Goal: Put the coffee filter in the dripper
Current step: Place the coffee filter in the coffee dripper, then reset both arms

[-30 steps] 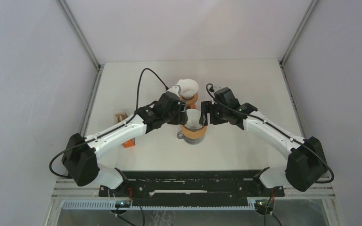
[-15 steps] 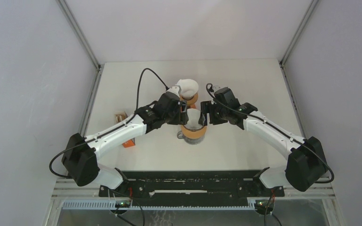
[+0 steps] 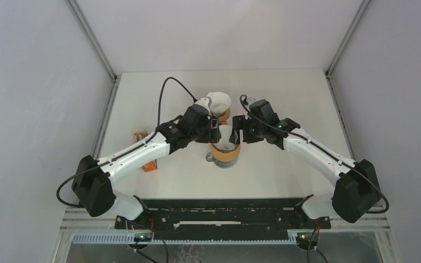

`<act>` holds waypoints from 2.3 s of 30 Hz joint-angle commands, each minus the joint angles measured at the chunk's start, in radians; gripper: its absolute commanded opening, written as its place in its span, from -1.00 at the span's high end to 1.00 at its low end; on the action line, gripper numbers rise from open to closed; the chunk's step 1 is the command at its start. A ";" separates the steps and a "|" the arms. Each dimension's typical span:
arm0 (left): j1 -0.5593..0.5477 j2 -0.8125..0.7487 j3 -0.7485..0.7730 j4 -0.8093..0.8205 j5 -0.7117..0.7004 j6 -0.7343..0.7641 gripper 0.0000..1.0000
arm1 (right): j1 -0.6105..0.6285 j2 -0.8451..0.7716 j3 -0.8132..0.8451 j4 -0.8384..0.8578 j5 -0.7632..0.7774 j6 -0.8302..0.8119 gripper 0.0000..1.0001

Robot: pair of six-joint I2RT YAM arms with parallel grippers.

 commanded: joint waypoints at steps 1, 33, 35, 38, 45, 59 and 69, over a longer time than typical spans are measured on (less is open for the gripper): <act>-0.005 -0.015 0.060 0.016 0.013 0.020 -0.37 | -0.004 -0.019 0.047 0.050 -0.008 0.006 -0.59; -0.001 -0.345 -0.032 0.046 -0.126 0.020 -0.59 | -0.009 -0.234 0.070 0.025 0.048 0.006 -0.60; 0.006 -0.409 -0.061 0.042 -0.146 0.026 -0.63 | -0.011 -0.286 0.064 0.017 0.076 -0.004 -0.61; 0.009 -0.513 -0.116 0.024 -0.198 0.032 -0.76 | -0.017 -0.386 0.037 0.006 0.132 -0.022 -0.63; 0.011 -0.832 -0.240 -0.038 -0.379 0.056 -1.00 | -0.033 -0.636 -0.039 -0.052 0.319 -0.067 -0.78; 0.011 -1.309 -0.351 -0.176 -0.594 0.129 -1.00 | -0.037 -1.063 -0.183 -0.132 0.556 -0.084 -1.00; 0.011 -1.468 -0.438 -0.175 -0.665 0.160 -1.00 | -0.036 -1.133 -0.238 -0.130 0.568 -0.082 -1.00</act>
